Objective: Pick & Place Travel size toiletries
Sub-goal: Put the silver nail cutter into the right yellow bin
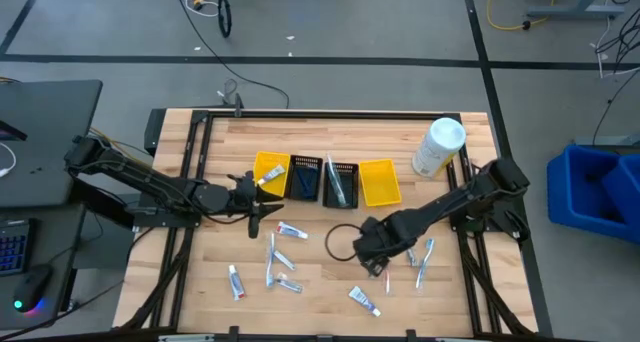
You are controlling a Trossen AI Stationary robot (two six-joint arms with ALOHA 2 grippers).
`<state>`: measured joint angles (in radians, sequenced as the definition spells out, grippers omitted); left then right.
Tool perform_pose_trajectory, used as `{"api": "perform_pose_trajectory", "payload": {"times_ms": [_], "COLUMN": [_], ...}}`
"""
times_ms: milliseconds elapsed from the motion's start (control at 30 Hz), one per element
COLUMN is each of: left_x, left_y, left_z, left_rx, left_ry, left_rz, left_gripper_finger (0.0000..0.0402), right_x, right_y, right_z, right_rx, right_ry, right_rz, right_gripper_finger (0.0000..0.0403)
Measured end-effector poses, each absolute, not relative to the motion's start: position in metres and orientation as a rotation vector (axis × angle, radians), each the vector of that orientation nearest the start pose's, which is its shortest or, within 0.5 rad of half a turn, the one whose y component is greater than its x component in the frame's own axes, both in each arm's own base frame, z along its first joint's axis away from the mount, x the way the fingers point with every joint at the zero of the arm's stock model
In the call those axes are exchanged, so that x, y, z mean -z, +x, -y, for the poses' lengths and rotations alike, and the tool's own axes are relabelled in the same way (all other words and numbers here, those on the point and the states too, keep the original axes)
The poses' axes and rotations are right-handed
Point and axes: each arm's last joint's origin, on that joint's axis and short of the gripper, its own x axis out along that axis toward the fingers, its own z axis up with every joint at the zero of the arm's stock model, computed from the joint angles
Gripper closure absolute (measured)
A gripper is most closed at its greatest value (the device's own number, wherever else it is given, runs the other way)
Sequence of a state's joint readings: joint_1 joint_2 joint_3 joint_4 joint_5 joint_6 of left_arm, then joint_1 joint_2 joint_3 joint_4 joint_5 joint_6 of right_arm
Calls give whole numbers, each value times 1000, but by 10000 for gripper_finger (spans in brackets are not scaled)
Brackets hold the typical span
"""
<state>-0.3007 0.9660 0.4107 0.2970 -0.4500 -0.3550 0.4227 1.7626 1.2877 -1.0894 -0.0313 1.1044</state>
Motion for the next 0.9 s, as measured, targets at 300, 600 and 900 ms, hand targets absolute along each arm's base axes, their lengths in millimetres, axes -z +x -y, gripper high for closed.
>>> {"api": "perform_pose_trajectory", "payload": {"times_ms": [300,600,900], "left_x": [-219,-219,-219], "left_y": [195,195,195], "left_z": [47,47,47], "left_rx": [-189,-188,-186], "left_ry": [-255,-253,-231], "left_rz": [-211,-203,-206], "left_gripper_finger": [292,292,292], "right_x": [-190,-146,-122], "right_y": [258,239,228], "right_z": [-138,-124,-115], "right_rx": [770,799,784], "right_ry": [640,737,820], "right_rz": [-1662,-1762,-1775], "right_gripper_finger": [157,150,182]}}
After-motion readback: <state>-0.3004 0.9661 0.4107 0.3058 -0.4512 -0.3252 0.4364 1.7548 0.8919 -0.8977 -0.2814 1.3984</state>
